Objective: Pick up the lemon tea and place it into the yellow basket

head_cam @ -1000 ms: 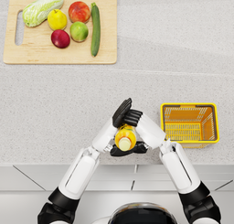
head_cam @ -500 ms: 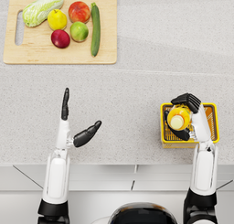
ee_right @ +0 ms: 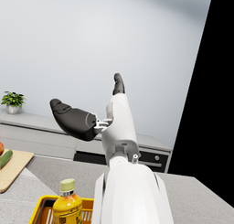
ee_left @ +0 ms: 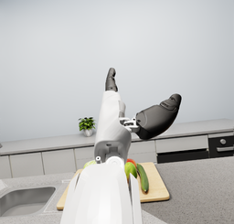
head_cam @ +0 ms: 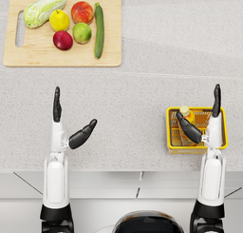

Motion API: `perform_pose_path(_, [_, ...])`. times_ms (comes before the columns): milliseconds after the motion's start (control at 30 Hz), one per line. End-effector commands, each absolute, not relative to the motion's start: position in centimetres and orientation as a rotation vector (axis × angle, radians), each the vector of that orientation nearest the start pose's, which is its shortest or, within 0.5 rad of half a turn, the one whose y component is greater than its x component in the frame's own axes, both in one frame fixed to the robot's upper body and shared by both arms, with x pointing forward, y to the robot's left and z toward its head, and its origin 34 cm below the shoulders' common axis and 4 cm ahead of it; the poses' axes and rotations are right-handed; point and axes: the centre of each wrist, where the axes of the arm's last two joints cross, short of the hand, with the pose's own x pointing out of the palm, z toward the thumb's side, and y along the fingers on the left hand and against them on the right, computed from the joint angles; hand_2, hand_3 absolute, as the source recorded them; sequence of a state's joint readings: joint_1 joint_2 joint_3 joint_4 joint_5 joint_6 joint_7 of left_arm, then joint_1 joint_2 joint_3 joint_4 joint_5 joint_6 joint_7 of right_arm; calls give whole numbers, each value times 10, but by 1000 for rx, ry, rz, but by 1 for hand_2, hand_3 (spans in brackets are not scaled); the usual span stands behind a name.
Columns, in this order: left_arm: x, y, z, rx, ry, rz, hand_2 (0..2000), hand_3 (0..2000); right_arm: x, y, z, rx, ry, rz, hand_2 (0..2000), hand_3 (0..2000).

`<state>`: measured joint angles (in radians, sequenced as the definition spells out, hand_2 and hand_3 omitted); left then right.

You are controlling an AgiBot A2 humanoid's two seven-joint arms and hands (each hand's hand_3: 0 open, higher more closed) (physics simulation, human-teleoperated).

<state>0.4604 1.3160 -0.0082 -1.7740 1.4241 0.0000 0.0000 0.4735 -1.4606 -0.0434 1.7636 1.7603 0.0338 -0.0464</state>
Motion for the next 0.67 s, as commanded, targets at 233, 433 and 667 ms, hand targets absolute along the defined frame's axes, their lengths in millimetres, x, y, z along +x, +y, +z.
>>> perform_pose_path(233, [282, 285, 322, 637, -505, -1296, 0, 0, 264, -258, 320, -793, -378, 1166, 0, 0])
perform_pose_path(433, [282, 281, 309, 604, -478, -1320, 0, 0, 266, -252, 311, -776, -359, 1197, 0, 0])
perform_pose_path(667, [282, 282, 306, 595, -473, -1315, 0, 0, 266, -253, 309, -769, -355, 1193, 0, 0])
